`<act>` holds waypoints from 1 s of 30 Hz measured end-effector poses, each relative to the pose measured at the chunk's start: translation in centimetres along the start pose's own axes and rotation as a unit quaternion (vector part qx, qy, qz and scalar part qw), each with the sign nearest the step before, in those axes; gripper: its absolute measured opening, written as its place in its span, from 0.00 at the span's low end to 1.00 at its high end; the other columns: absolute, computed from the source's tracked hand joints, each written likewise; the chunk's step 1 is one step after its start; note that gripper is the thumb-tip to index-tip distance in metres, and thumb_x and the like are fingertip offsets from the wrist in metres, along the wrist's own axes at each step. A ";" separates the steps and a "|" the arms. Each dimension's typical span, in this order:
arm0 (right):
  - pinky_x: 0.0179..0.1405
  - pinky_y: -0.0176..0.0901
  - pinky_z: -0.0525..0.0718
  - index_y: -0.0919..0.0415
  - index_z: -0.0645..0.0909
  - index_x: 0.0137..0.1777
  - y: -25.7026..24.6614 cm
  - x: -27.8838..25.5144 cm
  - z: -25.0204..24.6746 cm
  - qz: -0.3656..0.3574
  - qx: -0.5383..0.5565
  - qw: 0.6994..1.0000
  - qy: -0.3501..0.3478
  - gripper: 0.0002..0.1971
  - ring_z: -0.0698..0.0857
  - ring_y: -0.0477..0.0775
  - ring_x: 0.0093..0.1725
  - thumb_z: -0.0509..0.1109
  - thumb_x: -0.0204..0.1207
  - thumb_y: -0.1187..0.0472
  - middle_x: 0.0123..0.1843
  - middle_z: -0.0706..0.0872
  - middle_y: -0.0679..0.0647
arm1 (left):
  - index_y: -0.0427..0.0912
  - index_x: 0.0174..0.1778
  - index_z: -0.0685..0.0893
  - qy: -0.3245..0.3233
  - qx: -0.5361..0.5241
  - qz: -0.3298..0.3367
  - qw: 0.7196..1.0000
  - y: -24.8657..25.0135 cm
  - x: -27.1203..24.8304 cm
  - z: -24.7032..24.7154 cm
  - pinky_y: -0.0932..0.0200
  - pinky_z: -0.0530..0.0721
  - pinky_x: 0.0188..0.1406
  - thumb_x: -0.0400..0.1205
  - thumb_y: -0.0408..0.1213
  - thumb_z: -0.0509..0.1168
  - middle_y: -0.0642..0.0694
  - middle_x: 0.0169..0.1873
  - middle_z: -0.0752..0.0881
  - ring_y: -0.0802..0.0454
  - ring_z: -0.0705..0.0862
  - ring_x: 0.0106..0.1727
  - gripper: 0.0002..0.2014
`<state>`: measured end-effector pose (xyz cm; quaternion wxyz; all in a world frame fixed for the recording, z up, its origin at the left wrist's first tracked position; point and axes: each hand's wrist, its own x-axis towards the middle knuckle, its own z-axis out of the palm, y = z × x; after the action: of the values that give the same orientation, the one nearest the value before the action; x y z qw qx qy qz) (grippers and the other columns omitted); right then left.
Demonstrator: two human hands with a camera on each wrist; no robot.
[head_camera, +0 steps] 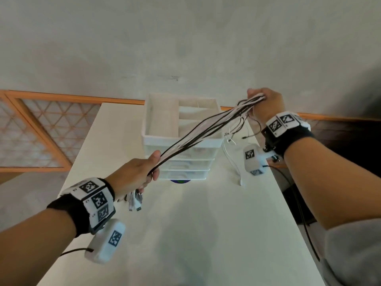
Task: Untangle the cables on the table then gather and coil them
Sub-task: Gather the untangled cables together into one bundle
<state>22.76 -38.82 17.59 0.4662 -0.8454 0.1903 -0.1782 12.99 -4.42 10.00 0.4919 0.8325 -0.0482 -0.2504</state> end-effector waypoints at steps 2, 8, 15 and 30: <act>0.52 0.62 0.91 0.45 0.87 0.35 -0.8 1.9 0.0 -0.038 0.060 0.997 0.008 0.10 0.93 0.61 0.45 0.72 0.67 0.40 0.36 0.92 0.49 | 0.39 0.36 0.79 0.024 -0.016 0.022 0.999 1.1 0.6 -0.5 0.55 0.74 0.36 0.83 0.67 0.48 0.51 0.21 0.65 0.50 0.65 0.27 0.33; 0.26 0.36 0.75 0.59 0.80 0.39 -3.9 1.7 -0.1 -0.087 0.323 0.942 0.018 0.14 0.82 0.56 0.35 0.59 0.80 0.74 0.42 0.84 0.63 | 0.40 0.40 0.82 0.062 -0.030 0.080 0.994 2.6 1.9 -1.8 0.54 0.65 0.34 0.84 0.66 0.51 0.52 0.24 0.64 0.51 0.61 0.28 0.31; 0.40 0.44 0.77 0.50 0.77 0.37 7.4 -2.8 3.1 0.125 0.264 0.956 -0.033 0.18 0.84 0.53 0.42 0.53 0.81 0.69 0.37 0.89 0.45 | 0.42 0.37 0.85 0.077 0.008 0.051 0.996 -0.4 1.7 -1.3 0.61 0.67 0.25 0.83 0.63 0.57 0.53 0.24 0.67 0.54 0.64 0.24 0.26; 0.39 0.38 0.79 0.41 0.69 0.81 12.9 -13.5 1.6 0.128 -0.215 0.947 -0.200 0.38 0.85 0.51 0.42 0.66 0.70 0.66 0.40 0.86 0.51 | 0.48 0.58 0.83 0.003 0.183 0.054 0.982 -0.7 0.4 1.5 0.47 0.84 0.57 0.84 0.54 0.63 0.47 0.51 0.89 0.47 0.87 0.52 0.15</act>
<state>9.88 -37.45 4.08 0.3208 -0.9125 0.2330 0.1008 12.51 -5.43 8.68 0.3443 0.9052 -0.1368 -0.2081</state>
